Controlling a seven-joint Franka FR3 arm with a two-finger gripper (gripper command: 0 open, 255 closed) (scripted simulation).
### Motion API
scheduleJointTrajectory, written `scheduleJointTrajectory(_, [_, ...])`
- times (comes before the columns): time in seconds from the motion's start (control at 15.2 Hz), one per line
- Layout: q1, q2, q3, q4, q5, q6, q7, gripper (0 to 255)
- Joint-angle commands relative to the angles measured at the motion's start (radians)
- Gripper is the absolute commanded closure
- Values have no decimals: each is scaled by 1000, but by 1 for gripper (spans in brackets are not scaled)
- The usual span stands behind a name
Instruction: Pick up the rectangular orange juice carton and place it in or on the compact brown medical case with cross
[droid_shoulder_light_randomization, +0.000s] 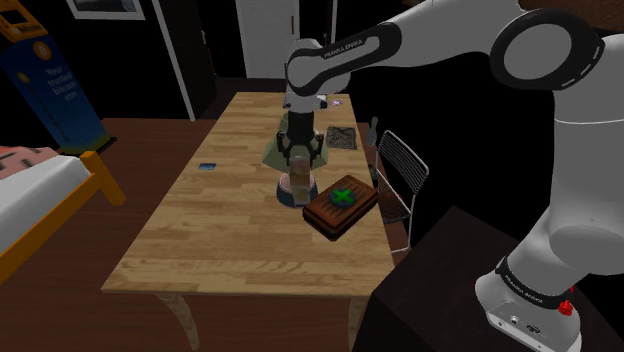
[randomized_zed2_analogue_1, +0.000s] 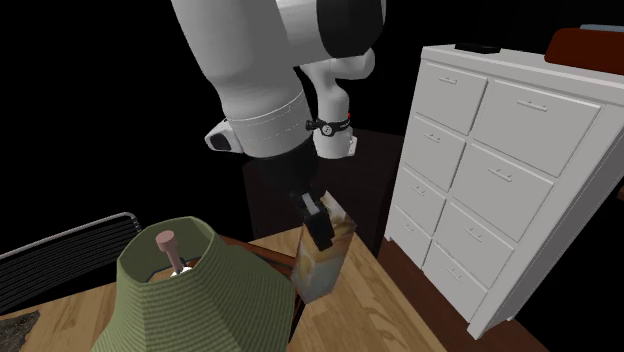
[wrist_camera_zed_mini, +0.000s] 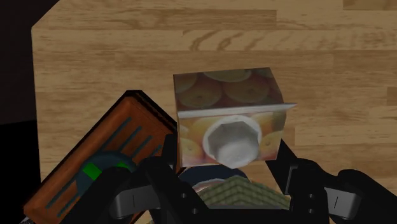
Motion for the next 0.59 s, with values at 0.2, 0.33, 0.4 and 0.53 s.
scheduleJointTrajectory(0.2, [-74,-65,-25,-54,9,-30,-93,255])
scheduleJointTrajectory(0.33, [-103,-85,-38,-66,11,-47,-132,255])
scheduleJointTrajectory(0.4, [-117,-94,-45,-71,11,-55,-151,255])
scheduleJointTrajectory(0.53, [-146,-110,-59,-75,11,-74,-189,255])
